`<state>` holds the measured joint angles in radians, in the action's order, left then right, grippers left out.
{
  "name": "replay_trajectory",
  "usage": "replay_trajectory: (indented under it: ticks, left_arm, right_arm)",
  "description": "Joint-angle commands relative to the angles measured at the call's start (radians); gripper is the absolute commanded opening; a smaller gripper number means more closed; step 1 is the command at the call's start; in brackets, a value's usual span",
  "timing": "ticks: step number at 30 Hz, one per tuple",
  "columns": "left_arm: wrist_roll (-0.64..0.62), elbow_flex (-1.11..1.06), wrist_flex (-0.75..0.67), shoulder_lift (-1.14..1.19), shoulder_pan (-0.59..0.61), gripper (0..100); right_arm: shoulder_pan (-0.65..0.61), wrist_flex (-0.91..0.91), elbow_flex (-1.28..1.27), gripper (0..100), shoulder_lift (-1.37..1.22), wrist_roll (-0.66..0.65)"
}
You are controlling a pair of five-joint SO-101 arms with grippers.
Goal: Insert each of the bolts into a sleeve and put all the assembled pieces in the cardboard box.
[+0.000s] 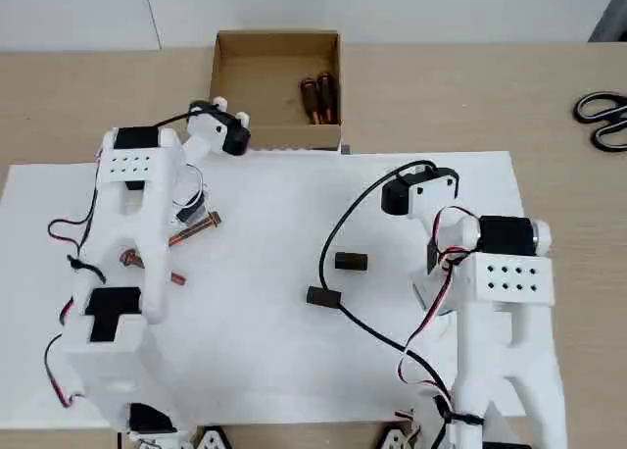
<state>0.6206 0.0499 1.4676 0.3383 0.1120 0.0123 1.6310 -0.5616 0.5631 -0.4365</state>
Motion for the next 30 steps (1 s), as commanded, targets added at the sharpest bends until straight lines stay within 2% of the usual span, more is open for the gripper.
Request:
replay_trajectory:
  ticks: [1,8,19,24,30]
  left_arm:
    - [0.017,0.084,0.012,0.043,-0.005,4]
    - [0.037,0.182,0.014,0.143,-0.005,9]
    - [0.044,0.242,0.046,0.176,-0.031,9]
    - [0.041,0.341,0.118,0.120,-0.020,9]
    - [0.068,0.395,0.269,0.106,-0.049,6]
  right_arm:
    - [0.010,-0.016,0.005,0.4,0.022,0.006]
    - [0.008,-0.038,0.002,0.4,0.021,0.008]
    - [0.010,-0.067,-0.066,0.4,0.027,0.011]
    - [0.012,-0.067,-0.066,0.4,0.028,0.009]
    - [0.012,-0.073,-0.066,0.4,0.028,0.009]
